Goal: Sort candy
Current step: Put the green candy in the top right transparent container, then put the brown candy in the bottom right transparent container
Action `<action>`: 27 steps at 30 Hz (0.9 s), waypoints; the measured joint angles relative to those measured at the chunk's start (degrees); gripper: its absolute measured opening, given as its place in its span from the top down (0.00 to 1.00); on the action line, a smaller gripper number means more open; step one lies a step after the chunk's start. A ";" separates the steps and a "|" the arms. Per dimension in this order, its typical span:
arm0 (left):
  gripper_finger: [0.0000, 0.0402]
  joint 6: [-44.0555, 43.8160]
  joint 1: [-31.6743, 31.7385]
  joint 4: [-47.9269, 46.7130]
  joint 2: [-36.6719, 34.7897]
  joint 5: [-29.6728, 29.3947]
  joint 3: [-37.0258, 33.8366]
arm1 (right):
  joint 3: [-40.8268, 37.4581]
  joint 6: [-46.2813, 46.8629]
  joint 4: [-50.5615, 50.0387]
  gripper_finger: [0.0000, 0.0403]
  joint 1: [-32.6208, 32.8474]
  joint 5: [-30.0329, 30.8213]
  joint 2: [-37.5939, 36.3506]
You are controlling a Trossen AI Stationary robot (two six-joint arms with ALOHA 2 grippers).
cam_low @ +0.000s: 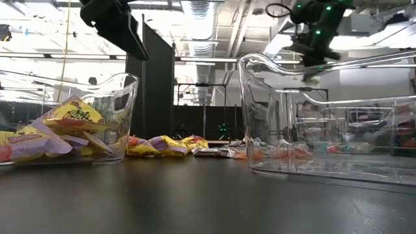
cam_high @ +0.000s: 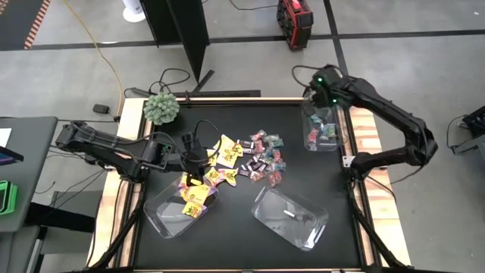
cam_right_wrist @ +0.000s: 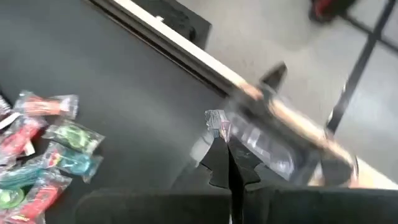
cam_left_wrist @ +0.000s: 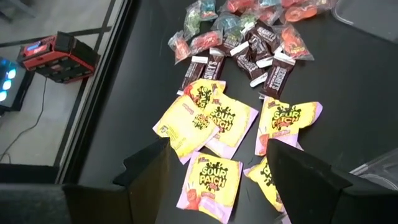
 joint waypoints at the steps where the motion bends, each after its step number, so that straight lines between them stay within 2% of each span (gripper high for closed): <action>1: 0.35 0.31 0.00 0.63 0.00 0.00 -0.21 | -0.62 0.69 -0.53 0.99 -0.78 -0.01 -0.38; 3: 0.35 0.86 -0.02 1.61 0.00 -0.02 -0.75 | -1.67 0.90 -2.42 0.96 -1.94 -0.02 -0.49; 6: 0.35 1.00 -0.01 2.84 0.00 -0.02 -1.65 | -2.94 1.34 -3.93 0.87 -2.36 0.39 -0.21; 13: 0.35 1.01 -0.01 2.37 0.00 -0.28 -1.71 | -5.00 1.06 -2.74 0.52 -2.31 1.17 0.54; 16: 0.35 1.05 0.00 2.35 0.00 -0.70 -1.71 | -5.00 -1.28 0.18 0.40 -1.24 2.05 0.49; 21: 0.35 1.68 0.00 2.40 -0.02 -1.28 -1.71 | -4.99 -7.42 9.68 0.36 6.92 -6.91 1.13; 27: 0.35 2.65 0.00 3.28 -0.04 -4.42 -1.71 | -4.92 -9.96 13.18 0.43 16.67 -7.30 8.80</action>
